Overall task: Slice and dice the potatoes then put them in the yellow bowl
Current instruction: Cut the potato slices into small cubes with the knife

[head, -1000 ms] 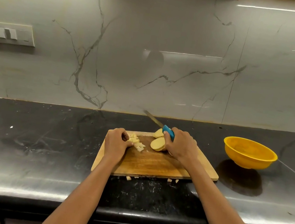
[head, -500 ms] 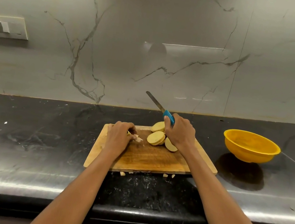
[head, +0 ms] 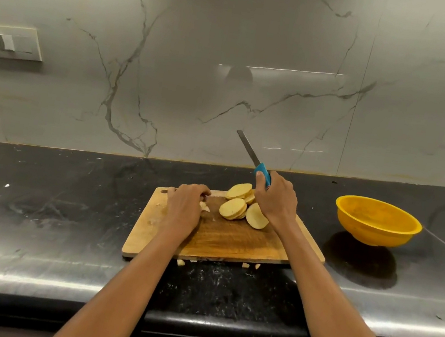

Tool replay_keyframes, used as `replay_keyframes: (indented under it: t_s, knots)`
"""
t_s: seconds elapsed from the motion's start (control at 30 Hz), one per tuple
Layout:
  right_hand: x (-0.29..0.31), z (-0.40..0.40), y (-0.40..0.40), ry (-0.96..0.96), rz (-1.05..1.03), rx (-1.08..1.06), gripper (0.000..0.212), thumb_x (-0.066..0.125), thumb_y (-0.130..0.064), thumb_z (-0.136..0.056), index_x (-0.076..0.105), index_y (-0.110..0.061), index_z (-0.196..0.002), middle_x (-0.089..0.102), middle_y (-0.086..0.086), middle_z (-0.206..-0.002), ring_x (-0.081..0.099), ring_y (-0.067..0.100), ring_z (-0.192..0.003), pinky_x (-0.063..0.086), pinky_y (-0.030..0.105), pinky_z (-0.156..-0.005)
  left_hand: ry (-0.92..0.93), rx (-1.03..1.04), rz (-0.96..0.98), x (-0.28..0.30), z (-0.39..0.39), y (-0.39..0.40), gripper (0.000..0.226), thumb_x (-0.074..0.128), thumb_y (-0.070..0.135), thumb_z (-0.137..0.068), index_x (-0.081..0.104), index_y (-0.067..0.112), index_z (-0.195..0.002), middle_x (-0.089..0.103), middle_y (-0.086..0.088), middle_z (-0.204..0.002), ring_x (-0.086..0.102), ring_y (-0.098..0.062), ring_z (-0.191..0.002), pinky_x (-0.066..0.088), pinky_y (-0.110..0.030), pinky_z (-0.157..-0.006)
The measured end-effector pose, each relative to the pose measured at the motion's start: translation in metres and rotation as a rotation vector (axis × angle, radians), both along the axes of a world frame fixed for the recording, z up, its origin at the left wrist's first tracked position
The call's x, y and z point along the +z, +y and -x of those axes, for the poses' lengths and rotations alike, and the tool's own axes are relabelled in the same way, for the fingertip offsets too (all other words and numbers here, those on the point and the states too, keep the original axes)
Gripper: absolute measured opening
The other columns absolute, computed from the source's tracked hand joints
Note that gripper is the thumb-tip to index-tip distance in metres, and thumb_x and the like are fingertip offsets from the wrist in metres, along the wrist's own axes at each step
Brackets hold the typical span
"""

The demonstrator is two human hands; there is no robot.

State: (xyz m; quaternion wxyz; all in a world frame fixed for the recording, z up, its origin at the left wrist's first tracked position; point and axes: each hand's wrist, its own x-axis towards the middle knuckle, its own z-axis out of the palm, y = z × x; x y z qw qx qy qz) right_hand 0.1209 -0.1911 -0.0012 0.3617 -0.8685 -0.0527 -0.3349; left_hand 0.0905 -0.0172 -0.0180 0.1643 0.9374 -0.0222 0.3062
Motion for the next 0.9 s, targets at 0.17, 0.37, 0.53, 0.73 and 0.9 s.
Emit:
replay_keyframes:
  t_s: [0.17,0.37,0.53,0.73,0.9]
  knots:
    - [-0.001,-0.003,0.0,-0.008,-0.089,0.032,0.034,0.045,-0.033,-0.1,0.059,-0.002,-0.097,0.053,0.002,-0.073,0.044,0.01,-0.054,0.036,0.015,-0.051,-0.058,0.082,-0.031,0.002,-0.007,-0.007,0.041,0.044,0.003,-0.095,0.052,0.018,-0.132,0.058,-0.005,-0.126,0.047,-0.023,-0.116,0.031,-0.037,-0.098]
    - [-0.001,-0.003,0.0,-0.029,-0.129,0.031,0.034,0.044,-0.033,-0.1,0.059,-0.002,-0.097,0.051,0.001,-0.071,0.044,0.009,-0.053,0.034,0.014,-0.05,0.269,-0.371,0.309,0.004,-0.009,-0.026,0.05,0.065,0.03,-0.086,0.052,0.015,-0.131,0.058,-0.004,-0.127,0.055,-0.016,-0.109,0.045,-0.028,-0.093]
    - [-0.001,-0.003,-0.001,-0.046,-0.12,0.025,0.034,0.045,-0.034,-0.099,0.059,-0.002,-0.099,0.053,0.001,-0.074,0.045,0.009,-0.054,0.038,0.014,-0.053,0.398,-0.378,0.379,0.007,-0.015,-0.024,0.064,0.075,0.033,-0.076,0.05,0.017,-0.133,0.055,-0.004,-0.131,0.053,-0.017,-0.114,0.044,-0.03,-0.095]
    - [0.0,-0.003,0.0,-0.056,-0.104,0.015,0.035,0.044,-0.034,-0.1,0.059,-0.003,-0.1,0.053,0.001,-0.076,0.045,0.009,-0.055,0.036,0.012,-0.052,0.341,-0.329,0.405,0.006,-0.018,-0.035,0.072,0.08,0.025,-0.071,0.048,0.016,-0.134,0.049,-0.003,-0.136,0.046,-0.021,-0.123,0.039,-0.037,-0.102]
    - [0.0,-0.003,-0.002,-0.06,-0.128,0.022,0.034,0.045,-0.033,-0.099,0.059,-0.003,-0.099,0.054,0.001,-0.075,0.046,0.01,-0.056,0.038,0.014,-0.053,0.229,-0.287,0.379,0.005,-0.016,-0.045,0.074,0.078,0.028,-0.071,0.045,0.017,-0.136,0.045,-0.004,-0.132,0.041,-0.02,-0.121,0.037,-0.033,-0.098]
